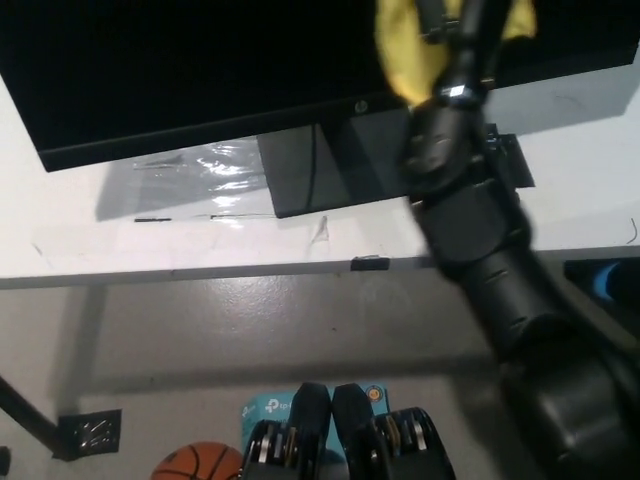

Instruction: The robot uses its right hand to pick up the cloth kept in the middle of the desk and use it to wipe the monitor in the middle of the desk by swiping its screen twice

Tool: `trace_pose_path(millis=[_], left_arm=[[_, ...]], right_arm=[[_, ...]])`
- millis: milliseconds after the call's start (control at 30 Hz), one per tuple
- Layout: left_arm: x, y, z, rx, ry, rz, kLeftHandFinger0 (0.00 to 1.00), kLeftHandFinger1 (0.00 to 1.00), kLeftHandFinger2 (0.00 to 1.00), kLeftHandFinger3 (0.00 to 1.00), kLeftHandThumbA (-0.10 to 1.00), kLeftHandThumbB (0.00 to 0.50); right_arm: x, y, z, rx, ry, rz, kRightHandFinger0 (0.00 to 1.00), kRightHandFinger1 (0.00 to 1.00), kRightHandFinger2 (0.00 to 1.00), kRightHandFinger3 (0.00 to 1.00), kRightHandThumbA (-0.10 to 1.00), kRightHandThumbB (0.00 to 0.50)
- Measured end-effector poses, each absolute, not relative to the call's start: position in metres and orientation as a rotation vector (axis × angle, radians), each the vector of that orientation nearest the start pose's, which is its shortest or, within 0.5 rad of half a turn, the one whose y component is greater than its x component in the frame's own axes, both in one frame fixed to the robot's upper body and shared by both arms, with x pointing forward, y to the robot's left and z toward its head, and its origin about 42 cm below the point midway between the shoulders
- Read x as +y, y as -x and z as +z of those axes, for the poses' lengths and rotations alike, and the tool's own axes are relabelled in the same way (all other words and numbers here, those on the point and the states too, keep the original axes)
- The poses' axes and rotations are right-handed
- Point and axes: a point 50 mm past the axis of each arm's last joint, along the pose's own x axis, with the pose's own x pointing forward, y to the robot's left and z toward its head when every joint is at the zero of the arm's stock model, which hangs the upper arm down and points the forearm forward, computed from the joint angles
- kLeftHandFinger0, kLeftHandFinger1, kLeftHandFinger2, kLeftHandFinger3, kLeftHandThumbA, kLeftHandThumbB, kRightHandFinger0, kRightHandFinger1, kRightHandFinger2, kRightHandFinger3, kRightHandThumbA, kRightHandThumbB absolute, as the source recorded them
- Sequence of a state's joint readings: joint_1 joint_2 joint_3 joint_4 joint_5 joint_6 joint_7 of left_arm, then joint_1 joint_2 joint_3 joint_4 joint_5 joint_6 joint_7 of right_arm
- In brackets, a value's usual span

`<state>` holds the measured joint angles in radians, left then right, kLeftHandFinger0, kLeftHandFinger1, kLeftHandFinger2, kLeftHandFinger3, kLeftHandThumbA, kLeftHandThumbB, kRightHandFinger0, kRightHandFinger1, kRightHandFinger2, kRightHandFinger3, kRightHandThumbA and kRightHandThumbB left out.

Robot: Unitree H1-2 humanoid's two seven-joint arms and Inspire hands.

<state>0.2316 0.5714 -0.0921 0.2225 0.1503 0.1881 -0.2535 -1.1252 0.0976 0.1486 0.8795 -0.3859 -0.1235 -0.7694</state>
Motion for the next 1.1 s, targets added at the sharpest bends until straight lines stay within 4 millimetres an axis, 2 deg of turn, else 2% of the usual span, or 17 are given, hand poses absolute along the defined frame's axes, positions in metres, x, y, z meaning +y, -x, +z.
trace_pose_path(millis=[33,100,167,233,333,367,467,533,600,667,700,733,867,900,1000,1100], left_arm=[[0.416,-0.166,0.018,0.745,-0.639,-0.234,0.65,0.65,0.83,1.00,0.57,0.097],[0.417,-0.166,0.018,0.746,-0.638,-0.233,0.64,0.65,0.83,1.00,0.57,0.098],[0.417,-0.166,0.017,0.748,-0.638,-0.233,0.71,0.70,0.86,1.00,0.60,0.103],[0.418,-0.164,0.016,0.755,-0.637,-0.232,0.72,0.70,0.85,1.00,0.59,0.096],[0.418,-0.163,0.015,0.758,-0.637,-0.234,0.72,0.70,0.84,1.00,0.57,0.088],[0.418,-0.164,0.015,0.757,-0.637,-0.235,0.72,0.69,0.84,1.00,0.58,0.100],[0.417,-0.165,0.016,0.749,-0.637,-0.237,0.74,0.74,0.89,1.00,0.56,0.085],[0.416,-0.166,0.016,0.747,-0.636,-0.237,0.72,0.72,0.87,1.00,0.57,0.088],[0.416,-0.166,0.016,0.745,-0.636,-0.237,0.68,0.68,0.85,1.00,0.58,0.087],[0.416,-0.166,0.016,0.745,-0.636,-0.237,0.67,0.68,0.85,1.00,0.58,0.082],[0.416,-0.166,0.016,0.744,-0.636,-0.238,0.69,0.70,0.85,1.00,0.59,0.092],[0.416,-0.166,0.016,0.744,-0.636,-0.238,0.69,0.70,0.85,1.00,0.59,0.093],[0.416,-0.164,0.015,0.745,-0.636,-0.240,0.70,0.71,0.86,1.00,0.60,0.093],[0.416,-0.163,0.015,0.745,-0.636,-0.240,0.71,0.72,0.87,1.00,0.57,0.087],[0.416,-0.161,0.015,0.748,-0.634,-0.239,0.72,0.72,0.86,1.00,0.58,0.096],[0.415,-0.160,0.017,0.740,-0.634,-0.242,0.70,0.71,0.85,1.00,0.59,0.091]], right_arm=[[-0.035,-0.525,0.344,-0.597,0.342,-0.313,0.00,0.00,0.17,0.52,-0.10,0.049],[-0.008,-0.514,0.345,-0.627,0.326,-0.257,0.00,0.00,0.17,0.52,-0.10,0.048],[0.010,-0.506,0.345,-0.644,0.316,-0.219,0.00,0.00,0.13,0.53,-0.10,0.059],[0.024,-0.499,0.344,-0.658,0.316,-0.190,0.00,0.00,0.17,0.54,-0.10,0.068],[0.035,-0.494,0.344,-0.673,0.319,-0.165,0.00,0.00,0.12,0.54,-0.10,0.056],[0.037,-0.493,0.345,-0.678,0.320,-0.161,0.00,0.00,0.15,0.55,-0.10,0.047],[0.039,-0.490,0.347,-0.699,0.332,-0.150,0.00,0.00,0.16,0.53,-0.10,0.046],[0.038,-0.491,0.347,-0.707,0.346,-0.150,0.00,0.00,0.22,0.55,-0.10,0.057],[0.035,-0.493,0.346,-0.715,0.360,-0.153,0.00,0.00,0.21,0.55,-0.10,0.074],[0.030,-0.495,0.347,-0.723,0.369,-0.157,0.00,0.00,0.17,0.56,-0.10,0.072],[0.026,-0.497,0.347,-0.729,0.377,-0.163,0.00,0.00,0.14,0.57,-0.10,0.056],[0.022,-0.499,0.347,-0.731,0.385,-0.167,0.00,0.00,0.15,0.57,-0.10,0.058],[0.005,-0.506,0.348,-0.746,0.418,-0.180,0.00,0.00,0.29,0.57,-0.10,0.070],[-0.002,-0.509,0.348,-0.751,0.429,-0.186,0.00,0.00,0.33,0.58,-0.10,0.060],[-0.020,-0.515,0.348,-0.763,0.460,-0.207,0.00,0.00,0.34,0.56,-0.10,0.056],[-0.042,-0.521,0.345,-0.769,0.502,-0.238,0.00,0.00,0.28,0.54,-0.10,0.060]])
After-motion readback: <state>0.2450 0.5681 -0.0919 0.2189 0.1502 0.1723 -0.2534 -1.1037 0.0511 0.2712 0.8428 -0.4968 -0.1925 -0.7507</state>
